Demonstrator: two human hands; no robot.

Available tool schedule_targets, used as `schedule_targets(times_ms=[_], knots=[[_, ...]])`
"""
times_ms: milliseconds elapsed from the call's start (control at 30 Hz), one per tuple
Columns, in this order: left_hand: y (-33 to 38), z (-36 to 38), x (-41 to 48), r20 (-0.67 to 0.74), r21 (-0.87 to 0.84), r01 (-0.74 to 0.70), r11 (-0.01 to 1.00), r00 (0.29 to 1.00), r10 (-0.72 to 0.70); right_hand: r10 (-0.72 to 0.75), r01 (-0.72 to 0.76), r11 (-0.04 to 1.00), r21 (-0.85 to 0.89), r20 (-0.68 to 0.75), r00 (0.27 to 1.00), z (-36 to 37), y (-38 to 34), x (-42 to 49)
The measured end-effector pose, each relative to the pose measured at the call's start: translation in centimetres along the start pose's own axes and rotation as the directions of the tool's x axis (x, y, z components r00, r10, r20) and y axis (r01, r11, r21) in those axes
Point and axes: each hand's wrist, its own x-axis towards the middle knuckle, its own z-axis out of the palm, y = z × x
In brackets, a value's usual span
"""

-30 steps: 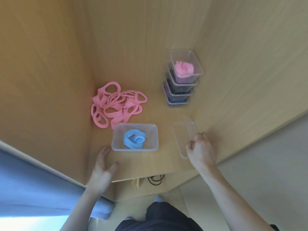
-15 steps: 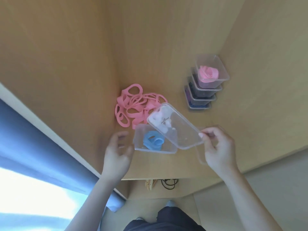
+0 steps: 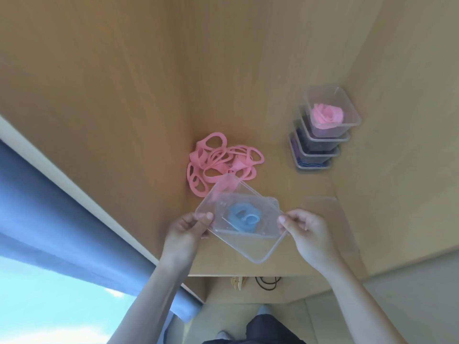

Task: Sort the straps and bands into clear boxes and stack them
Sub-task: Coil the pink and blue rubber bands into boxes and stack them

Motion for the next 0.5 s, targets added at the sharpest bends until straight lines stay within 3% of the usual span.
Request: schedule_targets(times_ms=[67,233,367,500], knots=[[-0.5,0.1,0.0,0.01,0.023,0.026,0.999,1.0,-0.026,0.07,-0.067,0.997,0.045,-0.077,0.995,0.6,1.0,0.7],[-1.6,0.4,1.2,0.053,0.239,0.083,0.967,0.994,-0.099,0.283,-0.206,0.91,0.36,-0.175,0.943,0.9,2.5,3.6],[-2.8,0.6,2.2,0.098,0.385,-0.008,0.923,0.995,-0.032,0.269,-0.186,0.936,0.298,-0.266,0.926,2.1,3.6,6.3],[-3.0,0.6,3.7,0.116,0.565,-0.139,0.814,0.989,0.088,0.141,-0.098,0.987,0.127,-0.395,0.908,3.5,4.9,8.0]])
